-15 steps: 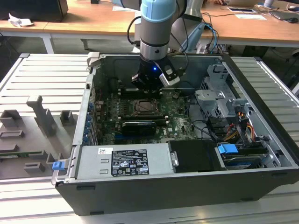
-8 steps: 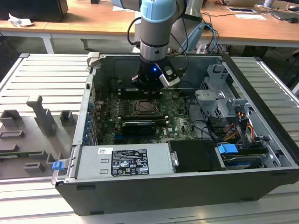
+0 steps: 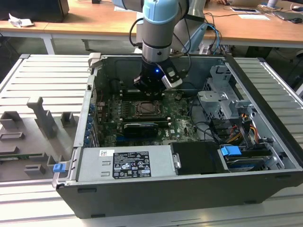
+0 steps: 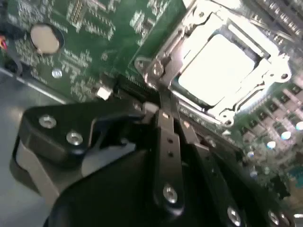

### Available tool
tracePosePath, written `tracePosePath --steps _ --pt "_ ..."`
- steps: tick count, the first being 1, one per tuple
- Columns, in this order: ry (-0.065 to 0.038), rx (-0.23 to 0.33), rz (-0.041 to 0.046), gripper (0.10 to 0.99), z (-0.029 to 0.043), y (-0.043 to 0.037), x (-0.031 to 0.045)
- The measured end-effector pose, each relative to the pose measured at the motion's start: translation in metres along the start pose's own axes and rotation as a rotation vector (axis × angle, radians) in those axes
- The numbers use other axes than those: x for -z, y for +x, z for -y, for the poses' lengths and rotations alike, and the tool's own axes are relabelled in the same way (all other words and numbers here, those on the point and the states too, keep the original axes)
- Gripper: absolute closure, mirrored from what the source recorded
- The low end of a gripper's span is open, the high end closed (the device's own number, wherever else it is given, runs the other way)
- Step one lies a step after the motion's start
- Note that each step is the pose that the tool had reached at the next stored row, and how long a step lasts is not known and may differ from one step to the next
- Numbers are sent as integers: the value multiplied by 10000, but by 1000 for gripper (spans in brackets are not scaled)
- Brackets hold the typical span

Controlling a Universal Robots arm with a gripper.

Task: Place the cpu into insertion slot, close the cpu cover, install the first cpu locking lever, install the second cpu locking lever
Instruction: 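Install the first cpu locking lever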

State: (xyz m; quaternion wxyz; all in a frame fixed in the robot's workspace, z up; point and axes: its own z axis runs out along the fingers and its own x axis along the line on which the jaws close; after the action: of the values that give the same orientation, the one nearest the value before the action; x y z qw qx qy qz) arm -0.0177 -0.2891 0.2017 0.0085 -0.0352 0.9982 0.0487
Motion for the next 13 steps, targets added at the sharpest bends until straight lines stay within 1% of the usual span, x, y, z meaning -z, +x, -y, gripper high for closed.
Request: tracePosePath --steps 3,4,5,6,10,13 --pt "1 -2 0 980 0 -1 5" --pt "-2 -1 3 980 -3 -2 24" --pt "1 -1 0 980 -7 -2 74" --pt "9 0 -2 980 -9 -3 91" --pt "27 0 -1 980 -7 -2 94" --pt "30 0 -1 980 11 -1 96"
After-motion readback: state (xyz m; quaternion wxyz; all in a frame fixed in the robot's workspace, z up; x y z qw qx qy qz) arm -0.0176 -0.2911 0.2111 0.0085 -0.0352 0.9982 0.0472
